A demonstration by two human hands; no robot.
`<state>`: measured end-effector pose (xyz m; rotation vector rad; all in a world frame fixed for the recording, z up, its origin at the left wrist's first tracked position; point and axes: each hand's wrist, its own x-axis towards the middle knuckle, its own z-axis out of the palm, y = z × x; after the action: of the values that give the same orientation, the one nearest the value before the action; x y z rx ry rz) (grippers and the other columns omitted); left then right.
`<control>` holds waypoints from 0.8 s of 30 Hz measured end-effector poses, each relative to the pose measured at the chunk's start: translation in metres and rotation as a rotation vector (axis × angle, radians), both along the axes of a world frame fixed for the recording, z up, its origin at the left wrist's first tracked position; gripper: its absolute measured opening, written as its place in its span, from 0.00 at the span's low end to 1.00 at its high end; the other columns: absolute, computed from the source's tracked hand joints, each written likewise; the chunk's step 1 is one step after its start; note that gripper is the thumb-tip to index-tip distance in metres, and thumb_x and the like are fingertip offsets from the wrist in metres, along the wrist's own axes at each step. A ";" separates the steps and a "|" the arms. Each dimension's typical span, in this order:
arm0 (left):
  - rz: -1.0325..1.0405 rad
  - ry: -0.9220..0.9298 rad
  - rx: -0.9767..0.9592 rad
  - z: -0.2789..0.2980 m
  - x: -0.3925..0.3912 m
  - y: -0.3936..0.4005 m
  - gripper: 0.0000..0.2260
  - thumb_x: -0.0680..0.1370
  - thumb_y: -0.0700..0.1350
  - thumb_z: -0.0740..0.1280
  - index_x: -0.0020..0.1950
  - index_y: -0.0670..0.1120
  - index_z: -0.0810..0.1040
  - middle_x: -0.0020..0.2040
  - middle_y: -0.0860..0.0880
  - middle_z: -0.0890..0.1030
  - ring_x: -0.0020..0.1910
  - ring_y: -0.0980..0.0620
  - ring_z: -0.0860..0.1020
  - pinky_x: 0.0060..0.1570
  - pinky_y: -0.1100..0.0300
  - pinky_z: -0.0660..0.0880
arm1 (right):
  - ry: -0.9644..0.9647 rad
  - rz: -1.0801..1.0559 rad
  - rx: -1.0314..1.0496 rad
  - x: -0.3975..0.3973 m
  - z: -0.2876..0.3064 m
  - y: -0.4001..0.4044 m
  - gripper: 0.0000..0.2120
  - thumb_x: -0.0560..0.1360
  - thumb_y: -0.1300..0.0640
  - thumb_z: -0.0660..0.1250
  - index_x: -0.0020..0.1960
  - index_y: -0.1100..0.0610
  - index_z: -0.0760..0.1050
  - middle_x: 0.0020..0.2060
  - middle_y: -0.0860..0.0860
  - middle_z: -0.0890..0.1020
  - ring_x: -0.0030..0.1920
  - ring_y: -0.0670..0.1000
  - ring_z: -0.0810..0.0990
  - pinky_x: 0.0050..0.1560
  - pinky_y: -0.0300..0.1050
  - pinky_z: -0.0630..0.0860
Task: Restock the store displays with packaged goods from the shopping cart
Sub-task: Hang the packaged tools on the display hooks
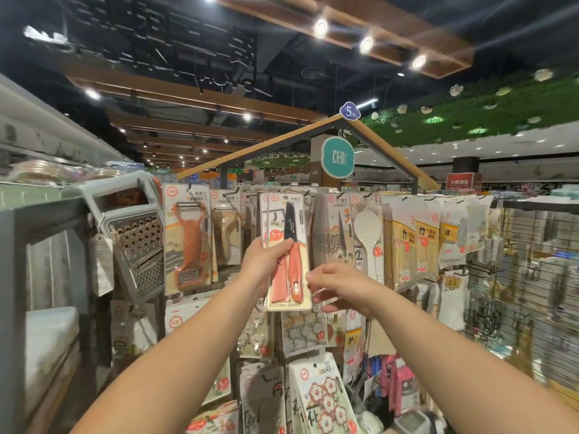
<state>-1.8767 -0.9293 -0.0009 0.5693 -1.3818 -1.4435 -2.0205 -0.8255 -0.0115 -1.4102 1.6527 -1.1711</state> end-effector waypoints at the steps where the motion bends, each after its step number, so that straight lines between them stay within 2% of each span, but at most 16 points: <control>1: 0.002 -0.005 -0.001 0.001 -0.002 0.000 0.05 0.77 0.39 0.71 0.51 0.44 0.78 0.46 0.42 0.84 0.41 0.46 0.82 0.48 0.50 0.80 | 0.015 -0.016 -0.003 0.004 0.000 0.000 0.17 0.75 0.47 0.72 0.55 0.58 0.76 0.48 0.52 0.82 0.41 0.48 0.82 0.44 0.43 0.81; 5: -0.004 -0.034 -0.038 0.002 -0.006 0.004 0.07 0.77 0.39 0.71 0.53 0.42 0.78 0.45 0.44 0.84 0.38 0.49 0.82 0.37 0.58 0.80 | -0.008 -0.117 -0.064 0.012 -0.004 -0.001 0.18 0.72 0.45 0.75 0.49 0.55 0.72 0.44 0.50 0.82 0.36 0.47 0.80 0.38 0.43 0.81; 6: 0.005 -0.042 -0.039 0.001 -0.006 0.004 0.06 0.76 0.39 0.72 0.52 0.43 0.78 0.45 0.44 0.84 0.39 0.49 0.83 0.38 0.58 0.80 | -0.007 -0.133 -0.071 0.012 -0.005 -0.001 0.18 0.72 0.45 0.75 0.49 0.55 0.72 0.44 0.50 0.83 0.36 0.48 0.80 0.38 0.44 0.80; 8: 0.019 -0.067 -0.043 -0.002 -0.006 0.005 0.06 0.76 0.40 0.72 0.50 0.46 0.78 0.46 0.45 0.85 0.43 0.47 0.83 0.46 0.52 0.81 | 0.035 -0.165 -0.078 0.014 -0.009 -0.002 0.16 0.72 0.46 0.74 0.49 0.55 0.72 0.42 0.50 0.82 0.36 0.48 0.80 0.38 0.44 0.81; 11: 0.024 -0.110 -0.025 -0.008 -0.006 0.003 0.07 0.76 0.43 0.73 0.53 0.45 0.79 0.49 0.43 0.85 0.51 0.42 0.83 0.57 0.44 0.78 | 0.081 -0.214 -0.068 0.018 -0.014 -0.002 0.13 0.74 0.48 0.73 0.46 0.54 0.71 0.41 0.51 0.79 0.36 0.48 0.79 0.40 0.47 0.83; 15: -0.016 -0.109 0.018 -0.016 -0.006 0.003 0.08 0.78 0.44 0.70 0.56 0.45 0.80 0.52 0.43 0.85 0.53 0.43 0.83 0.60 0.43 0.77 | 0.085 -0.247 -0.050 0.019 -0.018 -0.001 0.12 0.76 0.51 0.70 0.44 0.55 0.68 0.39 0.53 0.76 0.35 0.50 0.77 0.39 0.48 0.82; 18: -0.016 -0.105 0.037 -0.017 -0.005 0.004 0.03 0.79 0.40 0.69 0.51 0.45 0.77 0.48 0.44 0.84 0.47 0.47 0.82 0.55 0.48 0.79 | 0.043 -0.301 -0.075 0.018 -0.018 -0.001 0.10 0.79 0.53 0.65 0.43 0.57 0.69 0.35 0.52 0.74 0.31 0.49 0.74 0.33 0.47 0.81; 20: -0.028 -0.090 0.059 -0.018 -0.003 0.002 0.04 0.79 0.36 0.68 0.51 0.43 0.76 0.46 0.43 0.84 0.46 0.45 0.82 0.52 0.47 0.79 | 0.017 -0.337 -0.113 0.014 -0.017 -0.003 0.09 0.80 0.53 0.62 0.45 0.58 0.70 0.36 0.52 0.75 0.31 0.50 0.74 0.31 0.46 0.80; 24: -0.046 -0.062 0.090 -0.018 0.002 -0.003 0.05 0.79 0.34 0.66 0.54 0.42 0.76 0.45 0.42 0.84 0.40 0.48 0.83 0.44 0.52 0.82 | 0.044 -0.409 -0.179 0.003 -0.013 -0.009 0.14 0.82 0.51 0.58 0.62 0.59 0.67 0.49 0.58 0.82 0.40 0.54 0.80 0.33 0.47 0.82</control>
<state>-1.8748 -0.9326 -0.0186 0.6488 -1.3917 -1.5426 -2.0173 -0.8347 -0.0246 -1.2410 1.9691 -1.5576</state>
